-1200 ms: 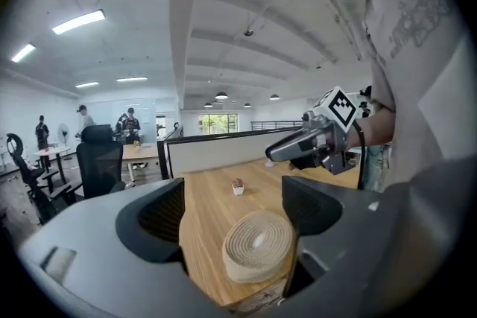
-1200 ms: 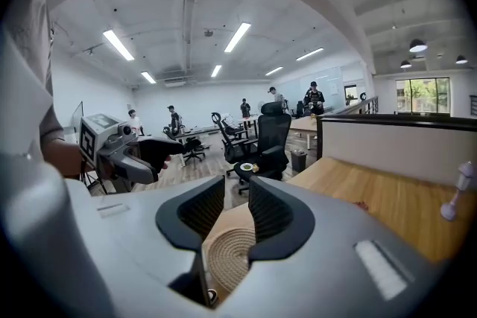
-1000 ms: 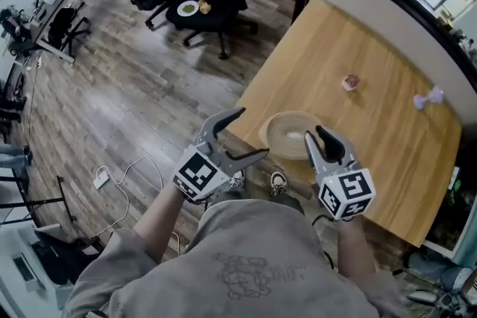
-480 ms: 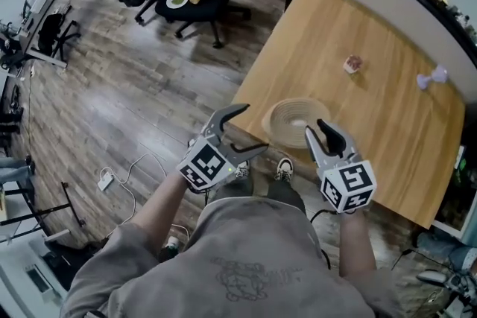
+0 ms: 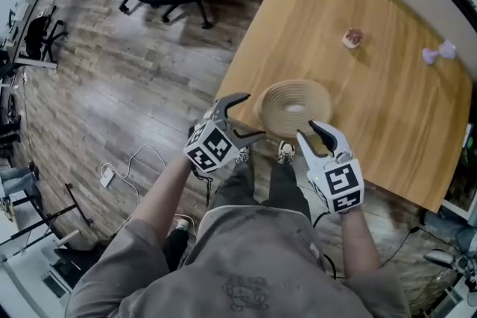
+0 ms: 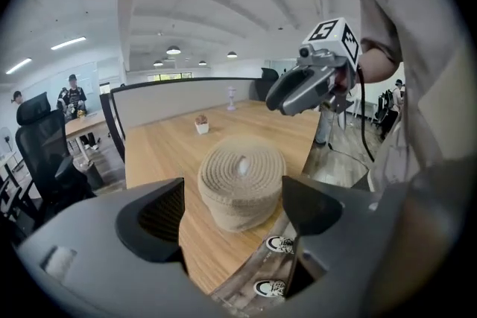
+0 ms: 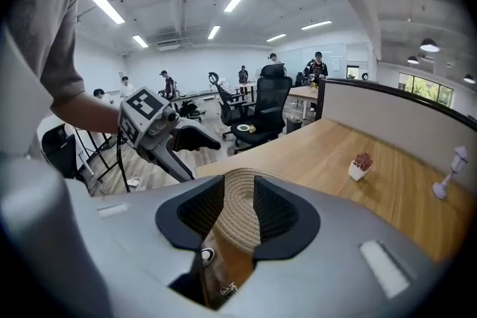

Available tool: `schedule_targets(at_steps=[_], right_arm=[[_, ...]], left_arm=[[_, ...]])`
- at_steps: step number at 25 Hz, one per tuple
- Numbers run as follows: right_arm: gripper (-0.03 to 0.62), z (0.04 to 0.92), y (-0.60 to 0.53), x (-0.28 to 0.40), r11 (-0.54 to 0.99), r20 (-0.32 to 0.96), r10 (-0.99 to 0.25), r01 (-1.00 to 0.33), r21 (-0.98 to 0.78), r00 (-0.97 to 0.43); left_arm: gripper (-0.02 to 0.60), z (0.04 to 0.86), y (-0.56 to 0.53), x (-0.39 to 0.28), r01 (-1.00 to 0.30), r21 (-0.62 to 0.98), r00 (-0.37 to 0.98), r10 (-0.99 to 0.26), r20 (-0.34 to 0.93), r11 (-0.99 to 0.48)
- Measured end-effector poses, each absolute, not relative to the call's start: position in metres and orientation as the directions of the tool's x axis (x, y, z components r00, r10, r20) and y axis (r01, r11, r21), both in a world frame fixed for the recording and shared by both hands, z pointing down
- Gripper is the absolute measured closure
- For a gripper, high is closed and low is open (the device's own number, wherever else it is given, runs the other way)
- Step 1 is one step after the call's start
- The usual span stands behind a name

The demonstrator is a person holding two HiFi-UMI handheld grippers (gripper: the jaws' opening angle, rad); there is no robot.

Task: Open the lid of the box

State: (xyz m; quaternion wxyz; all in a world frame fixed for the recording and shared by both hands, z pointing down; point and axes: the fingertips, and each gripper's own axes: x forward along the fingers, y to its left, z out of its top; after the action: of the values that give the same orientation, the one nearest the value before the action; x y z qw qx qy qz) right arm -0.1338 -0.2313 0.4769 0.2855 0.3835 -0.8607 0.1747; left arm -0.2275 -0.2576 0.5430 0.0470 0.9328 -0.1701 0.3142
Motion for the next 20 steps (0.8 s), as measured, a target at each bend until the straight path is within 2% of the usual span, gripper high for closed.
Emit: schedule_targets(at_steps=[8, 14, 20], right_arm=[[0.490, 0.523, -0.218, -0.129, 0.638, 0.676, -0.503, -0.759, -0.130, -0.539], [0.490, 0.548, -0.214, -0.130, 0.627, 0.695, -0.476, -0.762, -0.161, -0.538], [0.488, 0.559, -0.214, -0.130, 0.624, 0.698, -0.472, -0.764, -0.168, -0.539]], left_arm=[[0.170, 0.612, -0.263, -0.223, -0.329, 0.046, 0.713, -0.216, 0.667, -0.943], [0.166, 0.642, -0.259, -0.204, -0.211, 0.000, 0.710, -0.153, 0.688, -0.978], [0.171, 0.651, -0.261, -0.191, -0.187, 0.047, 0.740, -0.109, 0.663, -0.981]])
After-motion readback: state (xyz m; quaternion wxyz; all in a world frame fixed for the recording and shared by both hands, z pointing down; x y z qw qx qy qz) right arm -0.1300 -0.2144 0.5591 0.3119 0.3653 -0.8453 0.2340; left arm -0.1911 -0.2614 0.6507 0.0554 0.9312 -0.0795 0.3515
